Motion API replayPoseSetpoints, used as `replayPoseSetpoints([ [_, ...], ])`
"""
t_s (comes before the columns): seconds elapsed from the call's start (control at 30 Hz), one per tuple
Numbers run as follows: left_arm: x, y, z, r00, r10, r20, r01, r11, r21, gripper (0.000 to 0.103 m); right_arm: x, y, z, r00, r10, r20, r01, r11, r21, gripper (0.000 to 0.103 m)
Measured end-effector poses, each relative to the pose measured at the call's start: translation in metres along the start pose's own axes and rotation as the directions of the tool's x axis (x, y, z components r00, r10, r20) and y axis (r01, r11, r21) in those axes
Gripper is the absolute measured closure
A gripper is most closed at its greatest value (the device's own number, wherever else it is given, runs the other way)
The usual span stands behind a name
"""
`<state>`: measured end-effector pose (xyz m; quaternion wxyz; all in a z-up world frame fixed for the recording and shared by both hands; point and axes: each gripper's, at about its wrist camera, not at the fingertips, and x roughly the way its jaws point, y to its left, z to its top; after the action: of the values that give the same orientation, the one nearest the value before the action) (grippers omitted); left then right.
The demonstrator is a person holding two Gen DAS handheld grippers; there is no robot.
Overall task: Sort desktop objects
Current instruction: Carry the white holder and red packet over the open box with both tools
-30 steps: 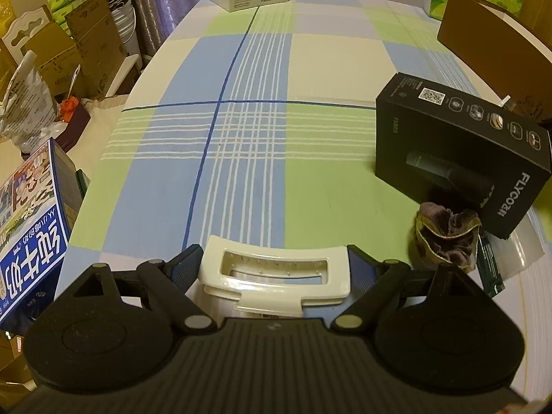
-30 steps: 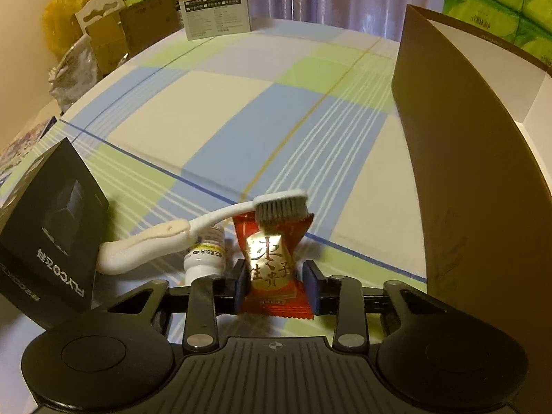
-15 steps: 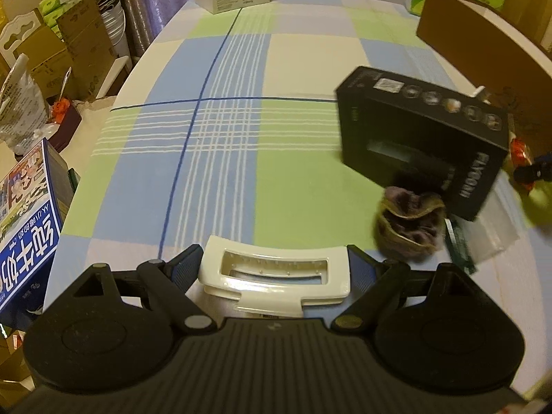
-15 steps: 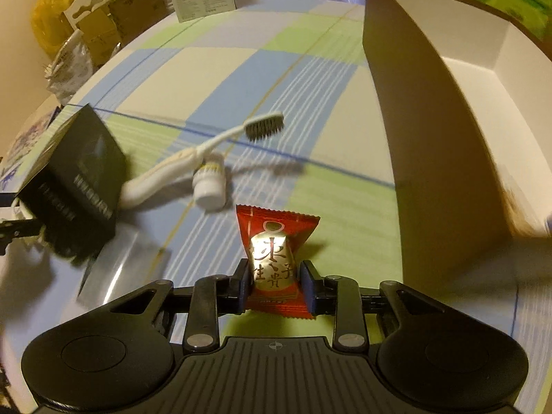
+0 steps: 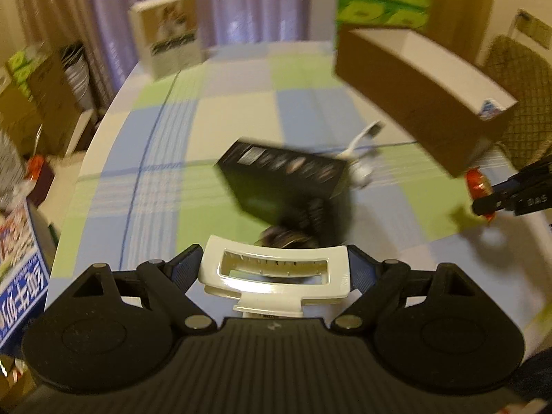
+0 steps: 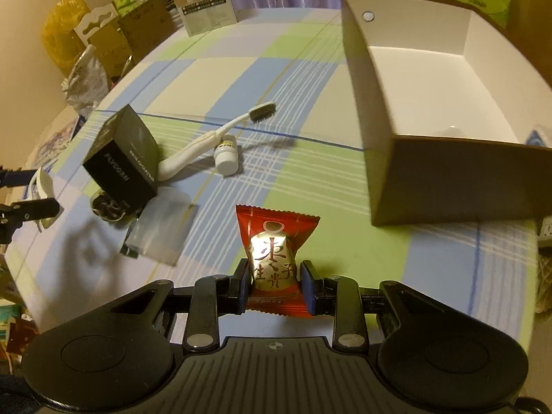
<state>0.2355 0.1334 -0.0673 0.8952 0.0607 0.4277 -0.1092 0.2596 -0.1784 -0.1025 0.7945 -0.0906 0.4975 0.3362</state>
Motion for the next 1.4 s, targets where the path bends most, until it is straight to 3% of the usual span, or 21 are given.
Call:
replayPoseSetpoints([
  [0.4,-0.009,-0.088,0.043,0.986,-0.142,0.085,0.130,0.982,0.136,0.018,-0.064,-0.038,-0.025,0.996,-0.058,0.074,0.052,0.995,0.082,0.075],
  [0.67,0.000,-0.148,0.076,0.963,-0.240,0.122,0.209,0.952,0.224,0.018,-0.094,-0.074,-0.029,0.989,-0.102,0.107,0.090,0.989,0.116,0.075],
  [1.0,0.020,-0.193,0.123,0.941,-0.300,0.154,0.247,0.923,0.294,0.018,-0.115,-0.106,-0.013,0.981,-0.133,0.145,0.115,0.986,0.124,0.075],
  [1.4,0.052,-0.217,0.165,0.929,-0.332,0.160,0.268,0.906,0.327,0.018,-0.125,-0.137,0.034,0.968,-0.135,0.212,0.120,0.989,0.082,0.075],
])
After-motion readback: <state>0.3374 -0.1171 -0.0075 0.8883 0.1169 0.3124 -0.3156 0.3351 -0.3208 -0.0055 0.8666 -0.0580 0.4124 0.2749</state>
